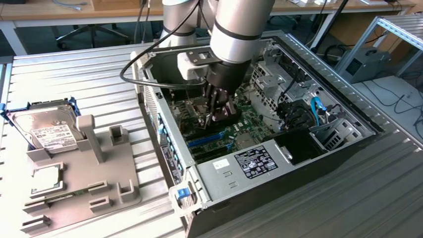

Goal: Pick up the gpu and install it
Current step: 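Insert the gpu into the slot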

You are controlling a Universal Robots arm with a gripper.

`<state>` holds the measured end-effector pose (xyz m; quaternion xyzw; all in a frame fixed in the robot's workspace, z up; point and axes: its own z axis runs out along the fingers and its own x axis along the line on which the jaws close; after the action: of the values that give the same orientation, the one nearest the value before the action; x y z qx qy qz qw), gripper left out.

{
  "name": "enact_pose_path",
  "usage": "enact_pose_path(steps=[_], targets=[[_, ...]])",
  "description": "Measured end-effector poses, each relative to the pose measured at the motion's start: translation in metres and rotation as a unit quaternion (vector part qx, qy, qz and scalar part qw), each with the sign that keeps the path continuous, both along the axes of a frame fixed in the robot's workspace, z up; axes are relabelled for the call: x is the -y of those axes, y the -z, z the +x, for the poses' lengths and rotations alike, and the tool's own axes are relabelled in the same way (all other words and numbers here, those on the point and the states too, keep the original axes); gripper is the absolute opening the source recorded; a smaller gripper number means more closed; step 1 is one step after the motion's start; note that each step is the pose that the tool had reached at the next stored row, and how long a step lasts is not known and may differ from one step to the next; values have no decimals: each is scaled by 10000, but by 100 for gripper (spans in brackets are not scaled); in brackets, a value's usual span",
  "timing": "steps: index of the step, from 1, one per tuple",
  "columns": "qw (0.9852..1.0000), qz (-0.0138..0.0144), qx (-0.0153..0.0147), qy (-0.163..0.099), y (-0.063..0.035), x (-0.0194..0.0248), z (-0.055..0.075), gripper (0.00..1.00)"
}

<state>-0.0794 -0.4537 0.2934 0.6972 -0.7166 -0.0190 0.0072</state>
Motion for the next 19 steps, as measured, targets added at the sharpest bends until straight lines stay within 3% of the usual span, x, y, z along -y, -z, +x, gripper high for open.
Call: enact_pose_path(steps=[2, 5, 6, 7, 8, 19], targets=[[10000, -1, 0, 0, 71, 16, -105, 27], [10000, 9, 0, 0, 85, 40, -121, 27], [10000, 25, 0, 0, 88, 55, -121, 27], [10000, 80, 0, 0, 88, 89, -121, 27], [9999, 100, 1, 1, 99, 117, -122, 27], [9999, 101, 1, 56, 149, 92, -117, 27]])
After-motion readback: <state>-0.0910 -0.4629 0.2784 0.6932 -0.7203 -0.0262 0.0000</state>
